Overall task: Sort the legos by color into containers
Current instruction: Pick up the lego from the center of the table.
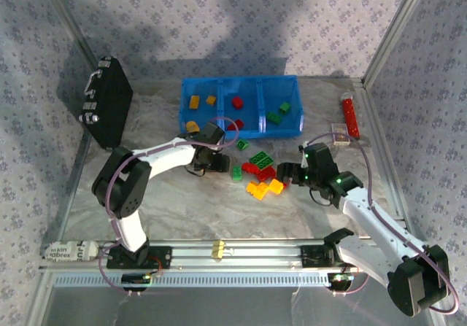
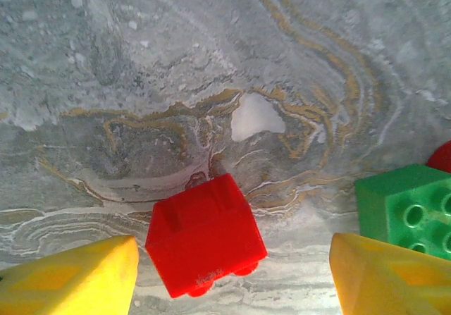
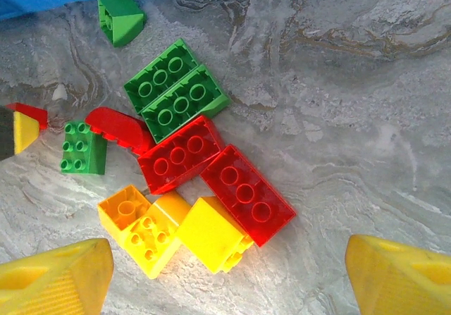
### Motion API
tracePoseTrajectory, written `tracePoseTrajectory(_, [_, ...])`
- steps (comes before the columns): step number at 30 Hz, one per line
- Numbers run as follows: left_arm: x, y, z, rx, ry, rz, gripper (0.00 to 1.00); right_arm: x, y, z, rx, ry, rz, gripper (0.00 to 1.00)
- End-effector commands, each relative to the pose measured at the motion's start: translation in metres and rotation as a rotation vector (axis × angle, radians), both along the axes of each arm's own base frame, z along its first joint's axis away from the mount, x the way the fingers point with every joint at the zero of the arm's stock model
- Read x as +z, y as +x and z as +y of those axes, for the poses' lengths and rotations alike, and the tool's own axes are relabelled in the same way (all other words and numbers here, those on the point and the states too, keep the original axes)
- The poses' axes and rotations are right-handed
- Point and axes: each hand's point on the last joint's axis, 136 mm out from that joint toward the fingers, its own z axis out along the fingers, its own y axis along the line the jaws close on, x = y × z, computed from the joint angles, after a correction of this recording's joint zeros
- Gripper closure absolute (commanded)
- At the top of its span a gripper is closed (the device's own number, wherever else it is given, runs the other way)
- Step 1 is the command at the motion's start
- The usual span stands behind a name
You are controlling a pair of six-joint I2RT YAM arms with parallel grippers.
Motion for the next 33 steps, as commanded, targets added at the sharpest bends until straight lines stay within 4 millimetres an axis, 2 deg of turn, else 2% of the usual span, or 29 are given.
tracePoseTrajectory(1, [0.004, 0.006, -0.004, 0.016, 0.018, -0.006, 0.29, -0.007, -0.002, -0.003, -0.007, -0.015, 0.006, 0.12])
tracePoseTrajectory(6, [-0.002, 0.009, -0.006, 0.018, 0.026, 0.002, 0.37, -0.008, -0.003, -0.004, -0.009, -0.017, 0.010, 0.12])
tracePoseTrajectory(13, [-0.001, 0.014, -0.012, -0.007, 0.057, -0.002, 0.63, -0.007, -0.003, -0.006, -0.013, -0.018, 0.006, 0.12])
tracePoseTrajectory(20, [0.012, 0.019, -0.017, -0.032, 0.074, -0.025, 0.70, -0.007, -0.004, -0.007, -0.015, -0.015, 0.005, 0.12])
tracePoseTrajectory(26, [0.049, 0.033, -0.030, -0.060, 0.042, -0.103, 0.70, -0.005, -0.004, -0.009, -0.021, -0.014, -0.002, 0.12])
tracePoseTrajectory(33, [0.112, 0.077, -0.047, -0.097, 0.010, -0.224, 0.69, -0.001, -0.005, -0.011, -0.025, -0.010, -0.008, 0.12])
